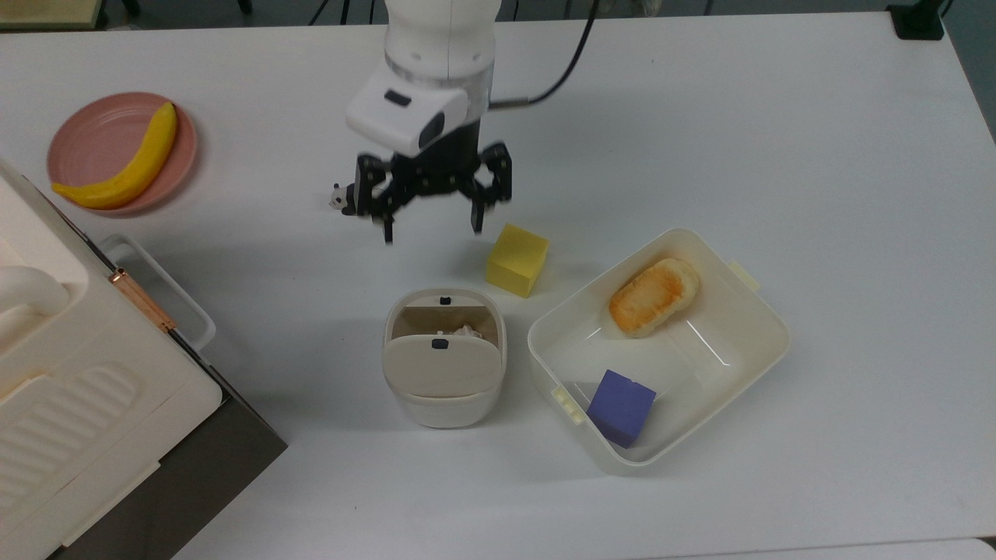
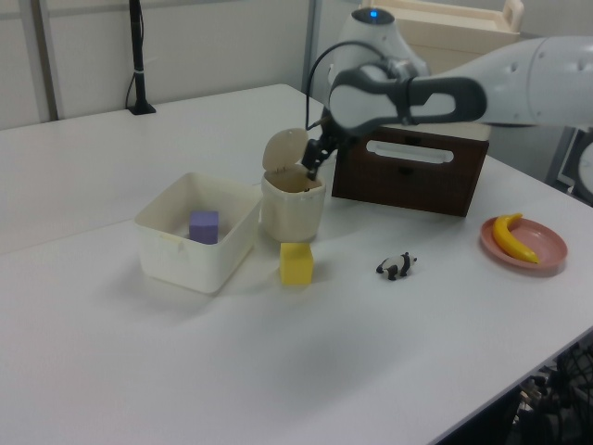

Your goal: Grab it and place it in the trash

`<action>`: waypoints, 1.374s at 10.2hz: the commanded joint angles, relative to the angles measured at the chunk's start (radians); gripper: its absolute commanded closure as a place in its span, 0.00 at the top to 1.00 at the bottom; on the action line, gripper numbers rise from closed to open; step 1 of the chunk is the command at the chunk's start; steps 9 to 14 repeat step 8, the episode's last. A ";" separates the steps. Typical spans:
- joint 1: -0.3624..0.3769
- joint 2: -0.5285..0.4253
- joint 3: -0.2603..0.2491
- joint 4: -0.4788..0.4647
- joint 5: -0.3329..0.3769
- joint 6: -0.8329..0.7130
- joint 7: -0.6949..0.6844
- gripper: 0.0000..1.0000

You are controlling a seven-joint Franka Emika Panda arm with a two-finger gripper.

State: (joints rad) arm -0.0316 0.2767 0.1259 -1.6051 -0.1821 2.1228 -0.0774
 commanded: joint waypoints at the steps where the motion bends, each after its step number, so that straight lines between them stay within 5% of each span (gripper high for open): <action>1: 0.003 -0.170 -0.011 -0.062 0.076 -0.226 -0.001 1.00; 5: -0.042 -0.293 -0.015 -0.124 0.148 -0.388 -0.001 1.00; 14: -0.053 -0.289 -0.014 -0.112 0.150 -0.411 0.002 1.00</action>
